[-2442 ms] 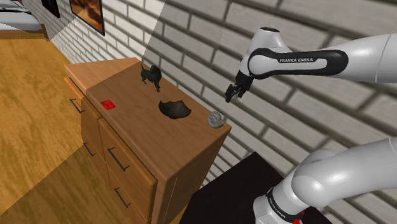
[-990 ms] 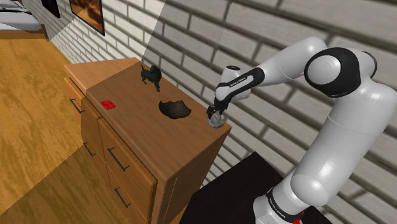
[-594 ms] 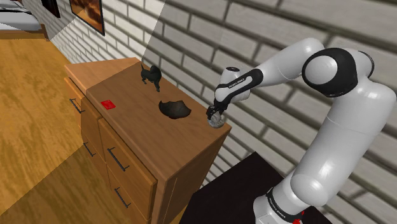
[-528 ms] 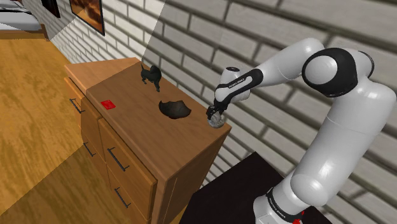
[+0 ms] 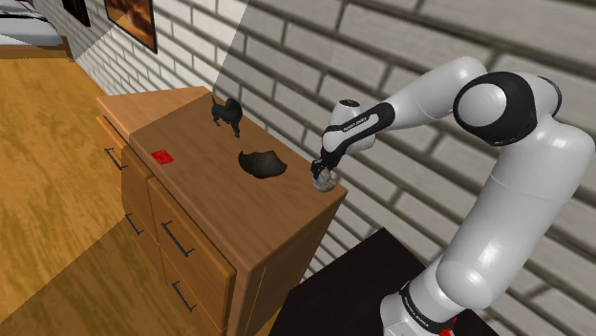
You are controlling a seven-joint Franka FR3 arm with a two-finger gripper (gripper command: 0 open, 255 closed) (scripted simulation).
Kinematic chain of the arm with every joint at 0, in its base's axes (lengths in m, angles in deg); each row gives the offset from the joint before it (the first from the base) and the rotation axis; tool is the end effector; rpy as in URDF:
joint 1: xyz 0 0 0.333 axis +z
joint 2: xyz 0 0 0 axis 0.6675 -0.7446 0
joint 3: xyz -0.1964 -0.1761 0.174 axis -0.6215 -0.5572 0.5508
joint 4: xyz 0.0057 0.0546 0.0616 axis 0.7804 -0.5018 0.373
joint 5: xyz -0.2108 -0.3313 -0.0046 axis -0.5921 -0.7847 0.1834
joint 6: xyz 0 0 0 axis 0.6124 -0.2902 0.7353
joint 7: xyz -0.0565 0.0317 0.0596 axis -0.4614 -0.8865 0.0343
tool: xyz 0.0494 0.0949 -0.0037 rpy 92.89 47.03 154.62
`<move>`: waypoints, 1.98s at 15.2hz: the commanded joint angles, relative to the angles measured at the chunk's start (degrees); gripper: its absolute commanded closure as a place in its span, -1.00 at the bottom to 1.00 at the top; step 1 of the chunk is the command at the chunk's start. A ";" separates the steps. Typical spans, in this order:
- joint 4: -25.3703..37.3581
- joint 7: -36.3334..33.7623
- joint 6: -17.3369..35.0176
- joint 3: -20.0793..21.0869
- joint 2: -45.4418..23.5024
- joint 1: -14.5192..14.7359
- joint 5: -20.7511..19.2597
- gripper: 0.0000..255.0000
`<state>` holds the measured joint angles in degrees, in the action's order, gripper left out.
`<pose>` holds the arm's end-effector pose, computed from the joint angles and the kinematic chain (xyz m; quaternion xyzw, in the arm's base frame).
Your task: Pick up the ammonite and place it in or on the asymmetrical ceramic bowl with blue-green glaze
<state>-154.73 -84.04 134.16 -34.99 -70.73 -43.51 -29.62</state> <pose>0.5358 -0.0947 0.2570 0.9989 -0.0108 0.0228 0.0388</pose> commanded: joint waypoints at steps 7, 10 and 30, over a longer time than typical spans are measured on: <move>0.07 0.02 -2.79 -0.16 2.49 0.08 -0.32 1.00; 0.46 -0.01 -4.94 -0.23 4.26 0.17 -0.53 1.00; 5.93 0.08 -19.72 -0.26 13.64 0.52 -1.40 1.00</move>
<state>-149.06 -83.91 115.07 -35.28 -57.47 -43.03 -30.98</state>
